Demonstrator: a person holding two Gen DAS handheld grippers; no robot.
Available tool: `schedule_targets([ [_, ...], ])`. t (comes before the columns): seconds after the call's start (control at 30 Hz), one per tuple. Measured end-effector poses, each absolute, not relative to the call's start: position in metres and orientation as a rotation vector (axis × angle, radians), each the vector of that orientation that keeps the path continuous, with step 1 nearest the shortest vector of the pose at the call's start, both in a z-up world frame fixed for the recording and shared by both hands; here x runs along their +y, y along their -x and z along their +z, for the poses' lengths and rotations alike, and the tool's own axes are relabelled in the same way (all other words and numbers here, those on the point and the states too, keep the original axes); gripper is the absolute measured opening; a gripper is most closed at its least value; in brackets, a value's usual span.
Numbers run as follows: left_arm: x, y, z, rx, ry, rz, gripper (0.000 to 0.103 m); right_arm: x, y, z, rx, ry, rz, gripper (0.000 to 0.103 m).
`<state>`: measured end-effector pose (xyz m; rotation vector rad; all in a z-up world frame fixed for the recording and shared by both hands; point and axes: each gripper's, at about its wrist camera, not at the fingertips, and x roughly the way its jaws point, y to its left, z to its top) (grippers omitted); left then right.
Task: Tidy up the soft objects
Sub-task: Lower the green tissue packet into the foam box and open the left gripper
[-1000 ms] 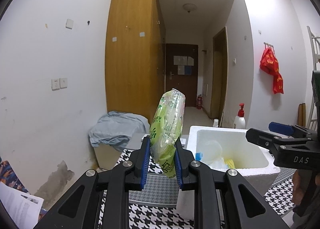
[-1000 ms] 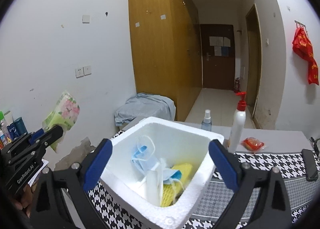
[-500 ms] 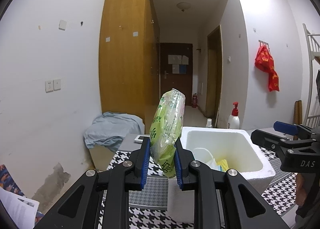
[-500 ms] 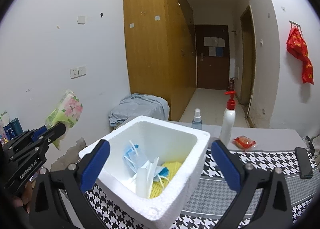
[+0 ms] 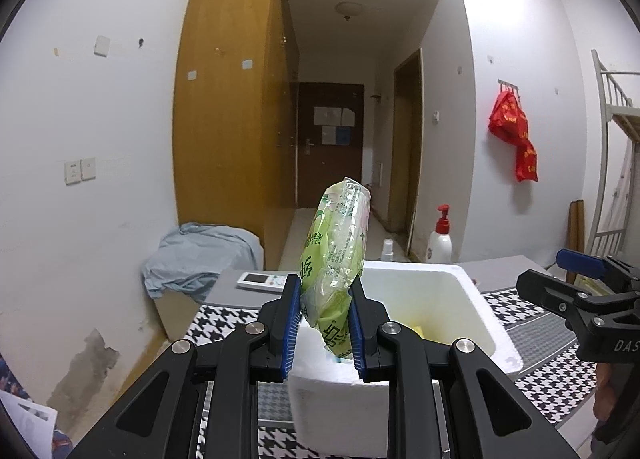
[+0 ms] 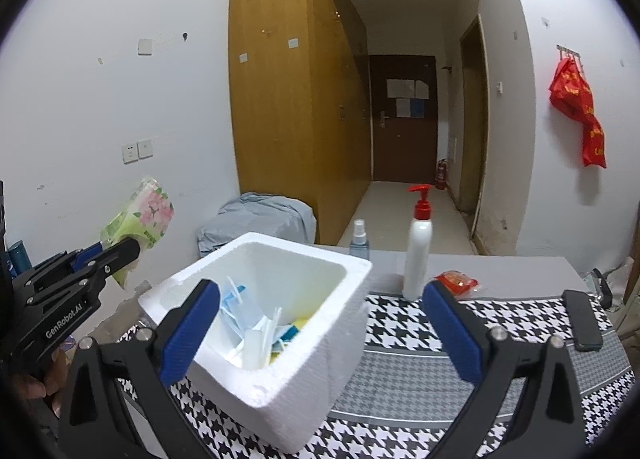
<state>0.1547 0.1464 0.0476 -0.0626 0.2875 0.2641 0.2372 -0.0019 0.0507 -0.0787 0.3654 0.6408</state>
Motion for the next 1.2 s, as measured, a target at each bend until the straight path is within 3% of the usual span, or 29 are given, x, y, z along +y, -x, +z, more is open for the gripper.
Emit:
schedule_targets([
  [1.2, 0.112, -0.214, 0.041, 0.372, 0.101, 0.179, 0.024, -0.087, -0.225, 0.042, 0.355, 0.055, 0.438, 0.102],
])
